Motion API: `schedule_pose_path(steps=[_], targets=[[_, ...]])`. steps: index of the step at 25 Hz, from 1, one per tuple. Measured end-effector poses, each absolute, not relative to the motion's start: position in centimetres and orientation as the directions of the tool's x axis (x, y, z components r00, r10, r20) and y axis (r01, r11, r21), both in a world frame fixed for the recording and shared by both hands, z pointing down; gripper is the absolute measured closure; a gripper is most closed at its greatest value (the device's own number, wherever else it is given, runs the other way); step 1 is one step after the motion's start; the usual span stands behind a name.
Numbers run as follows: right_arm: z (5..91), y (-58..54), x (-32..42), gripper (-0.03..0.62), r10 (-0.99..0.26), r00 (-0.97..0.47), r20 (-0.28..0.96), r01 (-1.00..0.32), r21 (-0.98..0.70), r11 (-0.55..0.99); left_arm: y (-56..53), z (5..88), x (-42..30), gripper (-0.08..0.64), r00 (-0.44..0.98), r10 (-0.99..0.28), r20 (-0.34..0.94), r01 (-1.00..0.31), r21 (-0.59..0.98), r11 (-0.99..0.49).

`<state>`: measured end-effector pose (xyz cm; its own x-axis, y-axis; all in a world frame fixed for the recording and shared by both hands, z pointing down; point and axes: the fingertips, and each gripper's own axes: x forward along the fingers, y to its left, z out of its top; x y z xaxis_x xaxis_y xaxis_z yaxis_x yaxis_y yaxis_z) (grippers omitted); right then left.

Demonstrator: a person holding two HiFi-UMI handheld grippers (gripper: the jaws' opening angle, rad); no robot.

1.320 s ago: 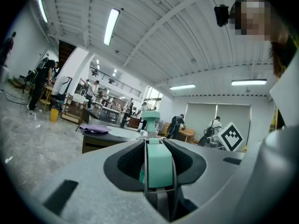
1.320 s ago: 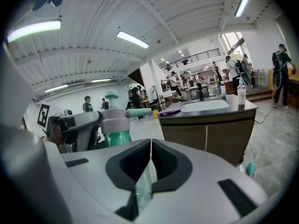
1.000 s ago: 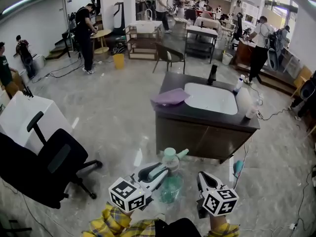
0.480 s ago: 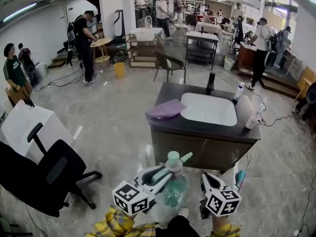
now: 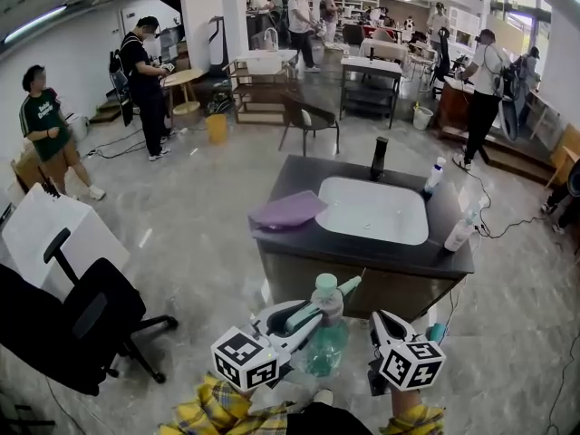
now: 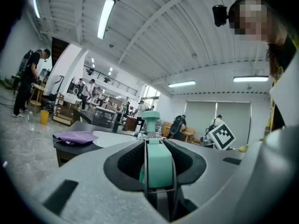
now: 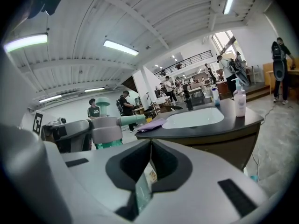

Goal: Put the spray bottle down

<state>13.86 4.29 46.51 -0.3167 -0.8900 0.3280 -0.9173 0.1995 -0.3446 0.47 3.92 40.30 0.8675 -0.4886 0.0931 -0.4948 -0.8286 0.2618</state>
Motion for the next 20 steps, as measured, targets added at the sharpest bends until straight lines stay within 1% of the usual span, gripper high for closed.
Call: schedule_pose_path(steps=[9,20], targets=[[46.3,0.2,17.3,0.584,-0.872,-0.383,0.304,-0.899,-0.339,0.277,0.2,39.5,3.9,0.440,0.826,-0.560,0.064,-0.557,0.239,-0.795],[46.0,-2.6,20.1,0.584,-0.861,-0.422,0.284,-0.881,-0.350,0.317,-1.8,39.1,6.3,0.440,0.810,-0.581,0.077,-0.580,0.253,-0.775]])
